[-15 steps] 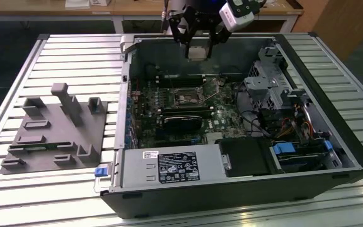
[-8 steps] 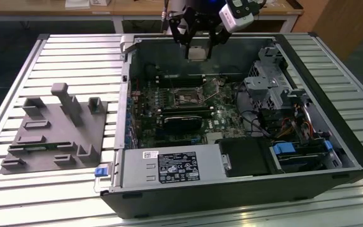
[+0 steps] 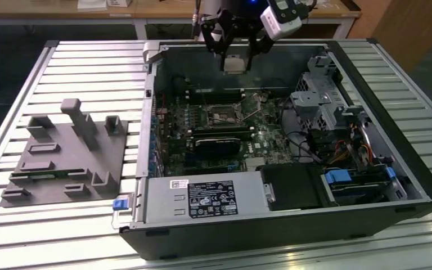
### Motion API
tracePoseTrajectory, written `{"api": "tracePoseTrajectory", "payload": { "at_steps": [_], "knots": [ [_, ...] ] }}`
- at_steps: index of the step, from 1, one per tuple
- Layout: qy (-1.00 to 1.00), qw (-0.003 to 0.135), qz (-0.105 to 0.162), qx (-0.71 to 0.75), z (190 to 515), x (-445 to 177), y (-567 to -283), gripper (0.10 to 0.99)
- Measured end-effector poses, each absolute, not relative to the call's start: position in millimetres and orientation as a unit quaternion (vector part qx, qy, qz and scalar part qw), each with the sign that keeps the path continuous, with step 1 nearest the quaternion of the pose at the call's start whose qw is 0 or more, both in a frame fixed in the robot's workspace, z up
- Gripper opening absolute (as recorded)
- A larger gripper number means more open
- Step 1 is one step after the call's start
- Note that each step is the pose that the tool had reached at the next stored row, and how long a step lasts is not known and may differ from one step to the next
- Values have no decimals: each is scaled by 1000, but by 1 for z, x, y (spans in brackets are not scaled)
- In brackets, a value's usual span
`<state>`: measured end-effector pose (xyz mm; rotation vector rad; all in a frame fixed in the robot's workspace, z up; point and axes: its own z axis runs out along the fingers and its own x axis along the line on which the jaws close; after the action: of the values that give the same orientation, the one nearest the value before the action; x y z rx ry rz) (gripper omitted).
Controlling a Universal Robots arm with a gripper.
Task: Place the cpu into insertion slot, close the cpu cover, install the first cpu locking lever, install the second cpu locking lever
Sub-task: 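Place the cpu into insertion slot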
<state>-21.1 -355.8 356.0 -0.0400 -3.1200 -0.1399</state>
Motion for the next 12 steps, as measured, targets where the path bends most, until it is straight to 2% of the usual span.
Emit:
{"api": "tracePoseTrajectory", "payload": {
  "at_steps": [12],
  "knots": [
    [-999,9,-45,-13,353,-21,-356,537]
  ]
}}
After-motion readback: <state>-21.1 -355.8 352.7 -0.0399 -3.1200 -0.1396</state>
